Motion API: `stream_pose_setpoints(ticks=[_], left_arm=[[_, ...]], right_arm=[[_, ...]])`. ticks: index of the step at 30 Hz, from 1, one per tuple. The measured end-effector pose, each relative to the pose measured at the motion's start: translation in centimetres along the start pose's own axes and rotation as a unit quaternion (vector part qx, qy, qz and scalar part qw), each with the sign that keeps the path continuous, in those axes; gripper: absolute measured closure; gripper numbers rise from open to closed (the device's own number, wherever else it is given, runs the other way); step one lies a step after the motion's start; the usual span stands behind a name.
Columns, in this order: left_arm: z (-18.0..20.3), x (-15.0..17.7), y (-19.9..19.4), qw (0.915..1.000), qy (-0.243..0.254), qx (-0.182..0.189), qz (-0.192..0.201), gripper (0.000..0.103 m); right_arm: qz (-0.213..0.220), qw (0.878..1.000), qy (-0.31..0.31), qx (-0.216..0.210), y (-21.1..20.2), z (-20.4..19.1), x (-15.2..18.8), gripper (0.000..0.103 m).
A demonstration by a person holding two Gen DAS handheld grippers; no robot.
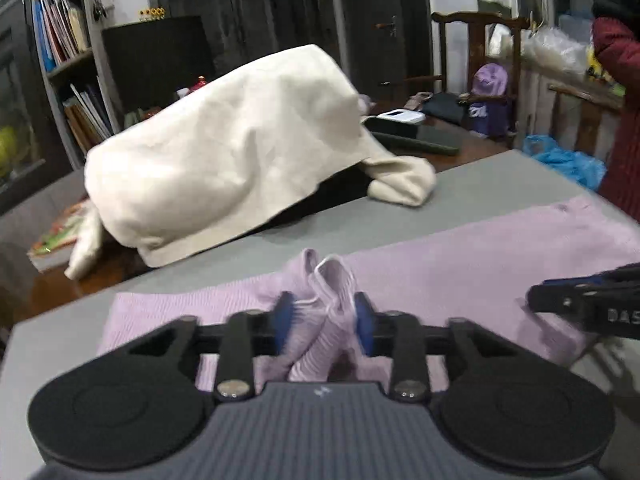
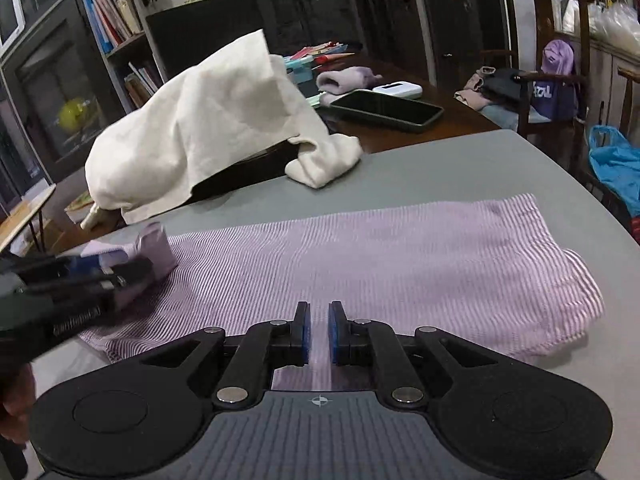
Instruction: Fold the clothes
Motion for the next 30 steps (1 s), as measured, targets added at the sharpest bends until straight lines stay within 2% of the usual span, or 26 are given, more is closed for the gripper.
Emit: stream_pose_setpoints(ticks=[1, 4, 6, 7, 8, 9, 10, 12, 13, 16, 20, 24, 27, 30], left_arm=[[-0.2, -0.3, -0.6, 0.9999, -0.010, 0.007, 0.009, 0.045], [-1.4, -1.5, -1.6, 0.9982, -0.045, 0.030, 0.024, 0.044], [-3.1, -2.5, -2.4, 0.9942, -0.094, 0.043, 0.031, 0.047], [-4.9, -3.1, -3.0, 0.9869, -0.150, 0.051, 0.030, 0.049], [-6.2, -3.6, -2.9, 0.9819, -0.182, 0.046, 0.023, 0.056], [-6.9, -3.8, -2.2, 0.9811, -0.190, 0.036, 0.011, 0.060], [-7.8, -3.6, -1.1, 0.9811, -0.192, 0.019, -0.011, 0.067], [-8.3, -3.0, 0.0, 0.9821, -0.185, 0.007, -0.033, 0.070], [-8.4, -2.5, 0.8, 0.9807, -0.189, 0.005, -0.051, 0.075], [-7.9, -1.2, 1.9, 0.9800, -0.176, 0.012, -0.093, 0.077], [-7.1, 0.5, 0.8, 0.9886, -0.120, 0.018, -0.090, 0.077], [-8.0, 0.6, -0.8, 0.9915, -0.102, 0.034, -0.073, 0.077], [-8.1, -0.5, -1.3, 0.9907, -0.121, 0.046, -0.040, 0.077], [-6.8, -0.6, 0.6, 0.9904, -0.105, 0.061, -0.066, 0.077]], right_arm=[[0.005, 1.000, 0.003, 0.000, -0.4, 0.4, -0.1, 0.095], [0.023, 1.000, 0.003, -0.001, -0.9, 0.8, -1.4, 0.095], [0.042, 0.999, -0.007, -0.015, -1.2, 0.1, -2.7, 0.095], [0.054, 0.998, -0.015, -0.023, -1.2, -0.6, -3.5, 0.095], [0.065, 0.997, -0.024, -0.033, -1.1, -1.3, -4.4, 0.095], [0.077, 0.995, -0.033, -0.048, -0.4, -2.4, -5.5, 0.095], [0.083, 0.994, -0.044, -0.065, 0.2, -3.6, -6.3, 0.095], [0.090, 0.989, -0.077, -0.094, 1.7, -6.2, -7.6, 0.095], [0.091, 0.987, -0.080, -0.101, 2.2, -6.7, -8.0, 0.095], [0.083, 0.983, -0.086, -0.142, 4.5, -9.3, -9.9, 0.096], [-0.012, 0.978, -0.131, -0.160, 8.2, -10.4, -8.9, 0.095], [-0.049, 0.977, -0.146, -0.145, 7.7, -8.6, -5.7, 0.095], [-0.041, 0.985, -0.109, -0.124, 6.3, -6.6, -4.9, 0.095], [-0.005, 0.984, -0.107, -0.144, 5.2, -7.6, -6.0, 0.095]])
Point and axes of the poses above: each gripper's, at about its wrist camera, not at the fingertips, and y roughly the way its jaws point, z to its right, x to its underside, the point moved 1 cm from there along y, roughly the way its jaws point, and after that the axes turned 15 degrees about -y, right-handed, at the moved point
